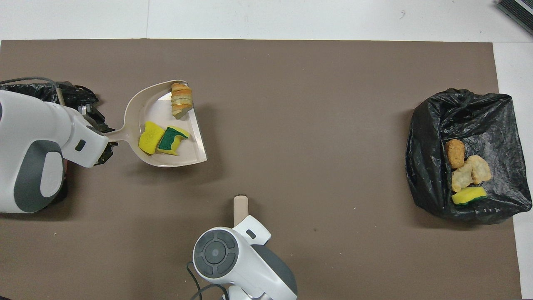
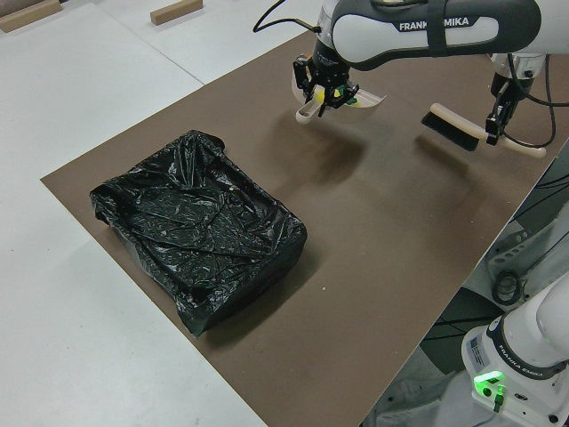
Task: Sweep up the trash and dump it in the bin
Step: 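Lift the dustpan with the left gripper and tip it over the black bag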
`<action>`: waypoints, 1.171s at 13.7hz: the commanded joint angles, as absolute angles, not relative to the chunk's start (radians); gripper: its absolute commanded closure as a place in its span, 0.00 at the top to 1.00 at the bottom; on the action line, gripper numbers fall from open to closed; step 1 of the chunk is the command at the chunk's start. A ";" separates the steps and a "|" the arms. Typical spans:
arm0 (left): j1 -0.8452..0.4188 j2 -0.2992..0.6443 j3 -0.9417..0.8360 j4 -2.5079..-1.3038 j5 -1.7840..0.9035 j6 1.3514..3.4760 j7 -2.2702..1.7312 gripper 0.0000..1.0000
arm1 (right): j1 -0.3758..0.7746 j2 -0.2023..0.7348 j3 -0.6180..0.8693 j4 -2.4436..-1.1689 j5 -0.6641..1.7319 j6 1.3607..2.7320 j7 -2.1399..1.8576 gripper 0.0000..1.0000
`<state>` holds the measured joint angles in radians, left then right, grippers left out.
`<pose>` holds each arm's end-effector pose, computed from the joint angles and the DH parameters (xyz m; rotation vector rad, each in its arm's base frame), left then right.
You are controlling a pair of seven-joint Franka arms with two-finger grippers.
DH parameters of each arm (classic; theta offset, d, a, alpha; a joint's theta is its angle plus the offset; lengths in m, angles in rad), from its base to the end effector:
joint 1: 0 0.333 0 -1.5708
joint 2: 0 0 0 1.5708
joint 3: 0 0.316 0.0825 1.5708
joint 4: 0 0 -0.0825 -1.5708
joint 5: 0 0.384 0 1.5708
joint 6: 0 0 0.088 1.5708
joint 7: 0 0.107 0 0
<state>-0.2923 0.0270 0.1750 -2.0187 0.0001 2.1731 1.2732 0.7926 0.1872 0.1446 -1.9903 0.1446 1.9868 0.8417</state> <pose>0.5671 -0.0674 0.4497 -2.3521 1.9630 -0.1602 0.3312 0.4625 0.3571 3.0691 0.0375 -0.3675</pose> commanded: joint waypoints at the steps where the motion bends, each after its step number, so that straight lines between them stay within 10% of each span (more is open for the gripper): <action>1: -0.220 -0.017 0.166 -2.033 0.005 2.152 1.275 0.00 | 0.799 0.175 0.146 -2.028 0.112 2.013 0.876 0.00; 8: 0.021 -0.064 0.167 -2.019 0.003 2.112 1.272 0.00 | 0.821 0.207 0.144 -2.034 0.109 2.033 0.876 0.00; 9: 0.056 -0.064 0.169 -2.000 -0.005 2.111 1.272 0.00 | 0.816 0.212 0.144 -2.025 0.109 2.023 0.876 0.62; 10: 0.081 -0.058 0.169 -1.965 -0.035 2.102 1.273 0.00 | 0.812 0.218 0.144 -2.011 0.106 2.020 0.876 1.00; 16: 0.294 0.069 0.169 -1.700 -0.086 1.953 1.477 0.00 | 0.740 0.213 0.141 -1.867 0.051 1.861 0.864 1.00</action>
<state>0.2420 0.0025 0.1815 -1.8104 -0.0678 2.0008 1.4218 0.7726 0.2116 0.1327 -1.9194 0.0910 1.9208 0.8503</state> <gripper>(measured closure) 0.678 0.000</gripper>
